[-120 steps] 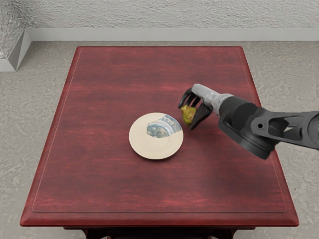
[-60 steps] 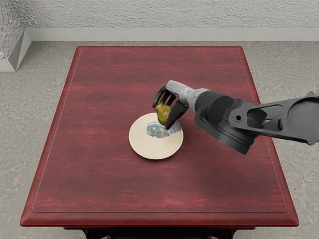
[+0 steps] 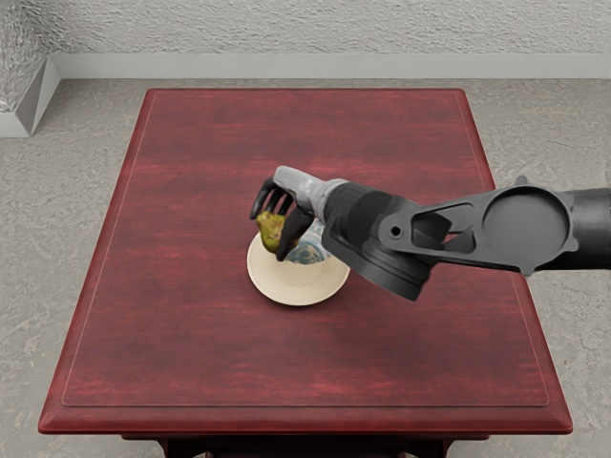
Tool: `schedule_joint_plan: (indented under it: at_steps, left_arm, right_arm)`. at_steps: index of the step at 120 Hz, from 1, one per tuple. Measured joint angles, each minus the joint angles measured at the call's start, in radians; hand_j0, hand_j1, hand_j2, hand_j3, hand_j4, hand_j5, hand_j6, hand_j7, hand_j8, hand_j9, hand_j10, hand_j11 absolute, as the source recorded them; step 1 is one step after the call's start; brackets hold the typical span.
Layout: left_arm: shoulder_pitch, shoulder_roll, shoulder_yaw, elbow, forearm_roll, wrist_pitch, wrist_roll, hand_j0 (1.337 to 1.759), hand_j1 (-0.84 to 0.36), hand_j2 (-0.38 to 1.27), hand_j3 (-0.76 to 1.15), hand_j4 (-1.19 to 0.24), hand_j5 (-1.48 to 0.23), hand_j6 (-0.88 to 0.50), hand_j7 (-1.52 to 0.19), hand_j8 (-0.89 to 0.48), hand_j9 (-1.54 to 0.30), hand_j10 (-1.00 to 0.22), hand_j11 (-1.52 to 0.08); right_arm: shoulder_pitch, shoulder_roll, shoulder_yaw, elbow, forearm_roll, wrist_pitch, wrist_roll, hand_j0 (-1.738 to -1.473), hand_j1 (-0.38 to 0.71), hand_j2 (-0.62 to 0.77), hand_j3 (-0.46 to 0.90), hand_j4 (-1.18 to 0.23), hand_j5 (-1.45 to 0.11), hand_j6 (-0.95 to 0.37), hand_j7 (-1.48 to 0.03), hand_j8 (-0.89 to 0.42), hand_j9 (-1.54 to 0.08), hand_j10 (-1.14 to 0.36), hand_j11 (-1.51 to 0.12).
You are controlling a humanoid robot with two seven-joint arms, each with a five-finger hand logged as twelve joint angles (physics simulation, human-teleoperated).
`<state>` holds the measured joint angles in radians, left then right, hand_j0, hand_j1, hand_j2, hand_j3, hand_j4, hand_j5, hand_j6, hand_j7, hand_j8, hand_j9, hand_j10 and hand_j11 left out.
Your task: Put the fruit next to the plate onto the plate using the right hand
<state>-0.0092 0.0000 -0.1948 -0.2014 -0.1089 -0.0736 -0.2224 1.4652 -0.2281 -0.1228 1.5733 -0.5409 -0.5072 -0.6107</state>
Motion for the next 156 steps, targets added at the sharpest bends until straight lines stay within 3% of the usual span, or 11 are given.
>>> schedule_joint_plan:
  at_steps: [48,64,78,99,122,131,156]
  left_arm:
    - [0.0,0.0,0.0,-0.001,0.0,0.0,0.0,1.658,0.34,0.0,0.0,-0.01,-0.01,-0.01,-0.01,-0.01,-0.01,-0.01,-0.01]
    - [0.0,0.0,0.0,-0.001,0.0,0.0,0.0,1.658,0.34,0.0,0.0,-0.01,-0.01,-0.01,-0.01,-0.01,-0.01,-0.01,-0.01]
    - [0.0,0.0,0.0,0.0,0.0,0.0,0.0,1.658,0.34,0.0,0.0,-0.01,-0.01,-0.01,-0.01,-0.01,-0.01,-0.01,-0.01]
    - [0.001,0.0,0.0,0.0,0.0,0.0,0.0,1.658,0.34,0.0,0.0,-0.01,-0.01,-0.01,-0.01,-0.01,-0.01,-0.01,-0.01]
    - [0.008,0.0,0.0,0.0,0.0,0.0,0.0,1.658,0.34,0.0,0.0,-0.01,-0.01,-0.01,-0.01,-0.01,-0.01,-0.01,-0.01]
    - [0.008,0.0,0.0,0.0,0.0,0.0,0.0,1.658,0.34,0.0,0.0,-0.01,-0.01,-0.01,-0.01,-0.01,-0.01,-0.01,-0.01]
    - [0.008,0.0,0.0,0.0,0.0,0.0,0.0,1.658,0.34,0.0,0.0,-0.01,-0.01,-0.01,-0.01,-0.01,-0.01,-0.01,-0.01]
  right_arm:
    - [-0.025,0.051,-0.007,-0.068,-0.008,0.004,0.0,-1.657,0.27,0.37,0.0,-0.66,-0.87,-0.55,-0.86,-0.44,-0.87,-0.57,-0.87]
    - [-0.021,0.053,-0.001,-0.069,-0.006,0.004,0.0,-1.657,0.01,0.19,0.0,-0.37,-0.49,-0.31,-0.49,-0.26,-0.49,-0.32,-0.49]
    - [-0.018,0.052,0.004,-0.066,-0.004,0.004,0.0,-1.658,-0.15,0.11,0.0,-0.21,-0.28,-0.18,-0.28,-0.15,-0.28,-0.18,-0.28]
    - [-0.016,0.033,0.029,-0.037,0.013,0.003,0.0,-1.658,-0.26,0.05,0.0,-0.09,-0.12,-0.08,-0.12,-0.06,-0.12,-0.08,-0.12]
    - [-0.046,-0.064,0.18,0.051,0.063,0.021,0.0,-1.658,-0.32,0.02,0.0,-0.04,-0.05,-0.03,-0.05,-0.03,-0.05,-0.03,-0.05]
    - [-0.089,-0.089,0.267,0.067,0.103,0.083,0.0,-1.658,-0.33,0.01,0.0,-0.02,-0.03,-0.02,-0.03,-0.02,-0.03,-0.02,-0.03]
    - [-0.343,-0.149,0.59,0.106,0.224,0.437,0.0,-1.658,-0.34,0.0,0.0,-0.01,-0.01,-0.01,-0.01,-0.01,-0.01,-0.01,-0.01]
